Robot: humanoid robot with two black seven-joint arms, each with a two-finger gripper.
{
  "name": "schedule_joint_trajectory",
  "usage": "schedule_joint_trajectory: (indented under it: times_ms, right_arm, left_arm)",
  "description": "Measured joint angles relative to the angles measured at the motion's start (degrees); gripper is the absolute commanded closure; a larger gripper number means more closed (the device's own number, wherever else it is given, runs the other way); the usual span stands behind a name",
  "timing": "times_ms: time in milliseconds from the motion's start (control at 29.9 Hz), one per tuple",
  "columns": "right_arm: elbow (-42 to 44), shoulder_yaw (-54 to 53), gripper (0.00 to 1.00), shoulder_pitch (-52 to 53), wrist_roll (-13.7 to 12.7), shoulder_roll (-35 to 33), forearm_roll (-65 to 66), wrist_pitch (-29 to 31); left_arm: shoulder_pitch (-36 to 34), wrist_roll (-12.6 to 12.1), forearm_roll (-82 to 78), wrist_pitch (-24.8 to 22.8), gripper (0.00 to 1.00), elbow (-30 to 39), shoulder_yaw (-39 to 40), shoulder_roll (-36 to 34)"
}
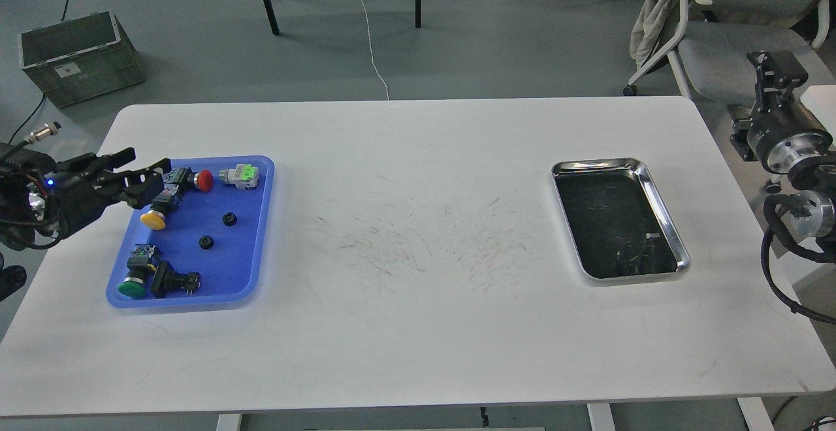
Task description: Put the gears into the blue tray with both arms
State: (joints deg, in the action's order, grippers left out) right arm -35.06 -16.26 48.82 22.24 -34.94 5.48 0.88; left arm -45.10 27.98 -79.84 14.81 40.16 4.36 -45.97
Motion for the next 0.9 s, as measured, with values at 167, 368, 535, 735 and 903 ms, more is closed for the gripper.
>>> schedule_joint_trajectory:
  times_ms: [167,368,535,735,903]
  right_arm:
    - [-0.3,-0.1,0.01,0.3,0.0,0.2,0.0,-0.4]
    - [-0.9,-0.1,0.01,0.7,-0.2,0.0,0.0,-0.8]
    - [-1.2,-0.4,0.02,2.0,-0.7,0.4,-0.1,-1.0]
    - [-2.3,-0.9,0.01,4.6,-1.5,0.6,-0.3,-1.0]
    - [-2.7,-2.1,0.01,6.4,-2.5,1.1,-1.1,-0.9]
  left_arm:
    - [-6.2,0.0,21.6,-6.0,0.23,-0.1,0.1,0.2]
    - [-9.7,0.0,40.3,-10.6,0.03,-0.6,1.1,1.3]
    - [-9.9,0.0,50.6,-11.0,0.03,-0.2,3.7,3.0]
    - [-10.1,0.0,54.5,-11.0,0.04,-0.5,5.4,5.4]
    - [-10.4,0.0,57.4,-15.1,0.04,-1.9,9.0,8.3]
